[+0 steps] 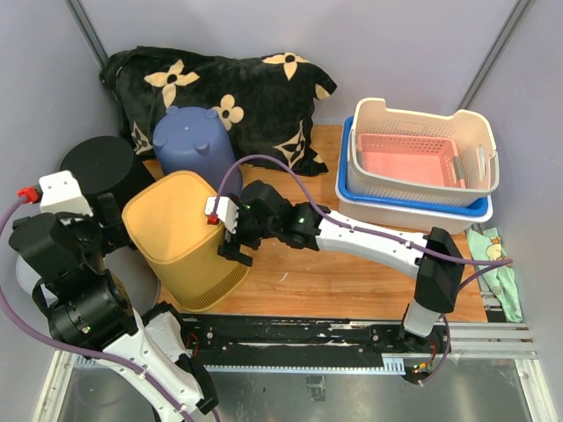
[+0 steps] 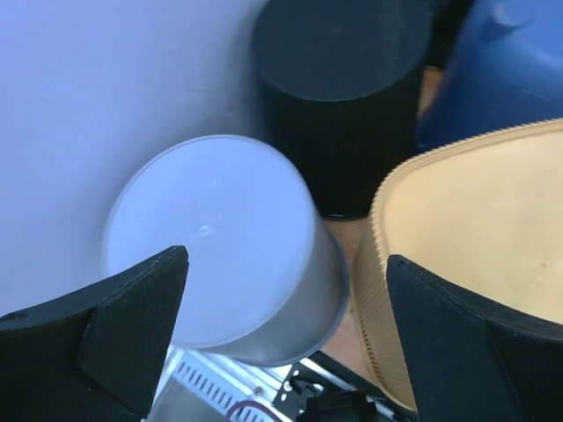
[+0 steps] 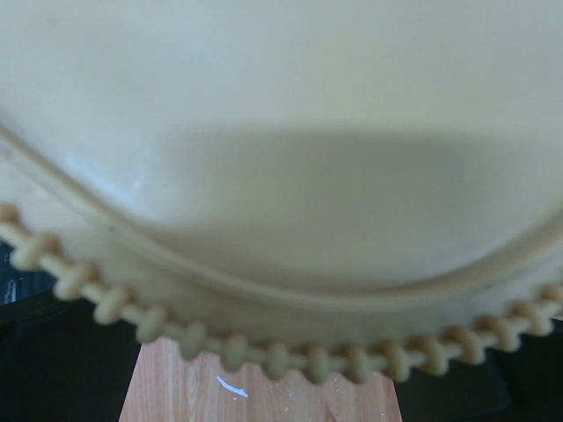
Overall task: Turn the large container upside down
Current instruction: Move the container to the center of the board.
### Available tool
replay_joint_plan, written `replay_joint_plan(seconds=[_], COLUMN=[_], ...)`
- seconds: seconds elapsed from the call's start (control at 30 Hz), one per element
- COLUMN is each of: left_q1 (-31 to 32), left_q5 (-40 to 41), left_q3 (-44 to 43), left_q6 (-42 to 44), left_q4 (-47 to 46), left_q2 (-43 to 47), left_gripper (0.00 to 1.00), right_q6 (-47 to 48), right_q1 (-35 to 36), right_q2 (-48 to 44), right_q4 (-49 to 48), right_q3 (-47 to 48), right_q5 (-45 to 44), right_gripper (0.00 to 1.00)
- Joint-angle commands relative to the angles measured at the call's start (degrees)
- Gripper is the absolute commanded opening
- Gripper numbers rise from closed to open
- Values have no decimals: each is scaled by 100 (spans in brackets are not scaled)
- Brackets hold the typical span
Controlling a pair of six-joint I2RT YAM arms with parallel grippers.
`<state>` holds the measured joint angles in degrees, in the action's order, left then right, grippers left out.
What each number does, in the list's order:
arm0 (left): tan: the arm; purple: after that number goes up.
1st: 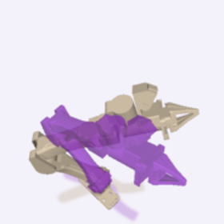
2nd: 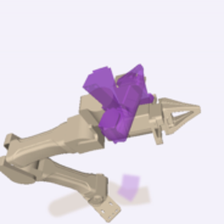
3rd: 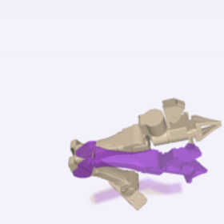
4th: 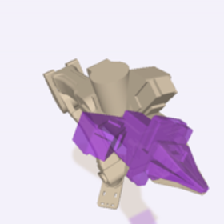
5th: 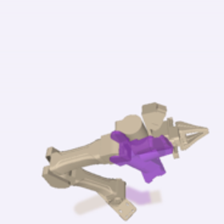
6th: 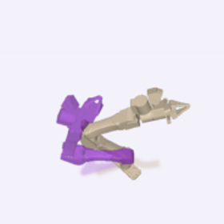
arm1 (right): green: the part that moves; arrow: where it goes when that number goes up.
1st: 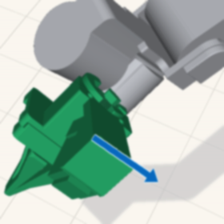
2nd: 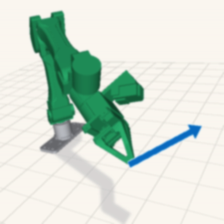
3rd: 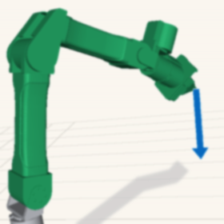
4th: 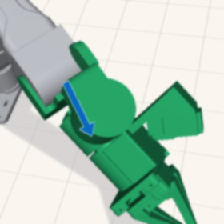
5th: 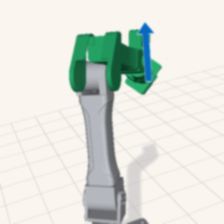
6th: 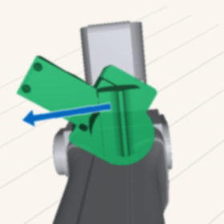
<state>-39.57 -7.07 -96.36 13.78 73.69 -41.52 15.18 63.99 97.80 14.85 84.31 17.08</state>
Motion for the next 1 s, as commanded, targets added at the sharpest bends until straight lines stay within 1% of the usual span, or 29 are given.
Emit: replay_joint_plan(seconds=[0.0,0.1,0.23,0.3,0.37,0.43,0.47,0.5,0.53,0.6,0.67,0.7,0.77,0.83,0.87,0.93,0.97], left_q1=[-17,-17,-16,-15,-18,-19,-16,-16,-15,-16,-20,-19,-17,-18,-18,-22,-16], left_q5=[1018,528,-586,-990,-901,-553,-344,-127,-13,-202,-427,-553,-675,-1108,-1369,-1982,-2130], left_q3=[-414,-510,-488,-344,-178,79,166,199,212,175,207,91,-288,-396,-439,-679,-879], left_q6=[-81,299,696,795,526,303,192,96,66,64,-15,34,246,601,681,765,721], left_q4=[402,436,438,436,427,428,407,333,213,-173,-612,-630,-11,403,428,435,436], left_q2=[-220,27,487,642,502,210,58,-49,-88,48,329,255,-285,-655,-683,-730,-812], left_gripper=[99,99,99,99,98,93,90,90,91,99,99,99,97,93,93,99,99], right_q6=[33,190,766,947,1043,1150,1237,1355,1526,2070,2584,2872,3382,3643,3701,3810,3796], right_q1=[354,411,385,302,242,220,220,220,212,211,203,195,116,-137,-364,-986,-1311], right_q2=[238,288,268,193,92,-18,-73,-140,-244,-516,-881,-1176,-1552,-1909,-2079,-2432,-2634], right_q4=[-350,-495,-877,-1117,-1160,-1083,-901,-655,-274,630,1540,1935,2681,3293,3495,3823,3897], right_q3=[309,278,128,-18,-66,-76,-15,73,165,268,194,120,-27,-172,-253,-344,-364], right_q5=[-926,-1232,-1829,-2059,-2230,-2328,-2289,-2167,-1852,-1053,-491,-224,55,181,254,404,465], right_gripper=[100,100,100,100,100,100,100,100,100,100,100,100,100,100,100,100,100])
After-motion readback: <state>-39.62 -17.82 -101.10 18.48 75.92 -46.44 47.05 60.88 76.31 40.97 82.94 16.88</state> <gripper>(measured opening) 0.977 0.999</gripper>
